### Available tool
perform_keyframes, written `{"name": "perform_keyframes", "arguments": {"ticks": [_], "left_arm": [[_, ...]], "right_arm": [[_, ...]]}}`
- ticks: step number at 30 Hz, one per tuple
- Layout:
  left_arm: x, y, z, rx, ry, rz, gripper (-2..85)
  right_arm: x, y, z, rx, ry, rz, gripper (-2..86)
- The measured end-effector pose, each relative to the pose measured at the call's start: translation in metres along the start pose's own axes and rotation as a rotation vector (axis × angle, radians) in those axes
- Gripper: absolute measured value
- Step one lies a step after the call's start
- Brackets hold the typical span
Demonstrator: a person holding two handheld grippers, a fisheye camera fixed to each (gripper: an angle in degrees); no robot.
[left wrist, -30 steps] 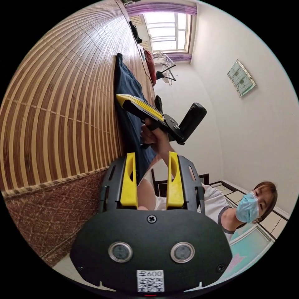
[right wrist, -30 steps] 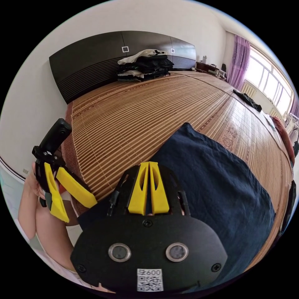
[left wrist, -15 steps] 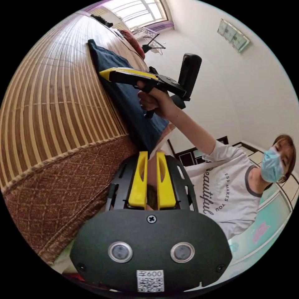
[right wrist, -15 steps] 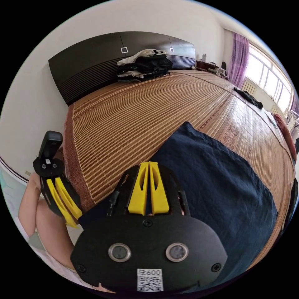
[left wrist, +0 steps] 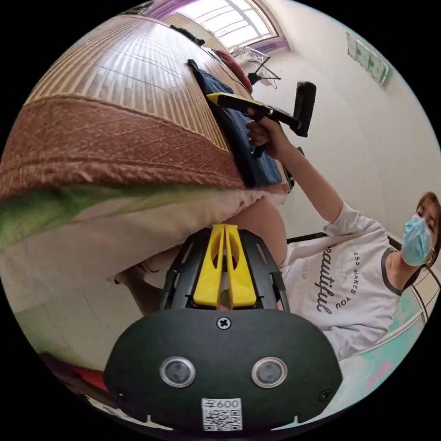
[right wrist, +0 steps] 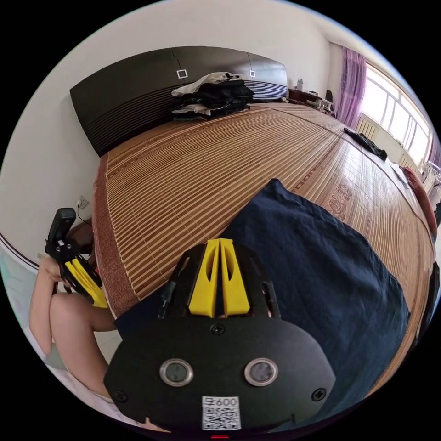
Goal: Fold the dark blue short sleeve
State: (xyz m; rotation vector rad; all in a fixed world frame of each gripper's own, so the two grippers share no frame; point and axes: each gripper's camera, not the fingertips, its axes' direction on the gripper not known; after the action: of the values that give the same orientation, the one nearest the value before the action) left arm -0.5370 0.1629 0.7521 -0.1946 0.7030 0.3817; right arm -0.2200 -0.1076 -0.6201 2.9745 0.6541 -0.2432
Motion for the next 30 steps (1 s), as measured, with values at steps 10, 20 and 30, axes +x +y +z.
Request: {"name": "perform_keyframes", "arguments": {"ticks": [10,20,30], "left_arm": [[0.286,0.088,0.166,0.793,-1.017,0.424,0.5],[0.334,0.110,0.281,0.665,-0.964,0.261,1.1],[0.464,0.120,0.422,0.141,-1.671,1.095,3.3]], "right_arm": [[0.009,0.171,-0.173,0.583,-0.037,0.029,-0.9],[0.066,0.376,-0.154,0.423,0.112,0.266,-0.9],[0.061,0.410,-0.134,0.483,0.179,0.310,-0.9]]}}
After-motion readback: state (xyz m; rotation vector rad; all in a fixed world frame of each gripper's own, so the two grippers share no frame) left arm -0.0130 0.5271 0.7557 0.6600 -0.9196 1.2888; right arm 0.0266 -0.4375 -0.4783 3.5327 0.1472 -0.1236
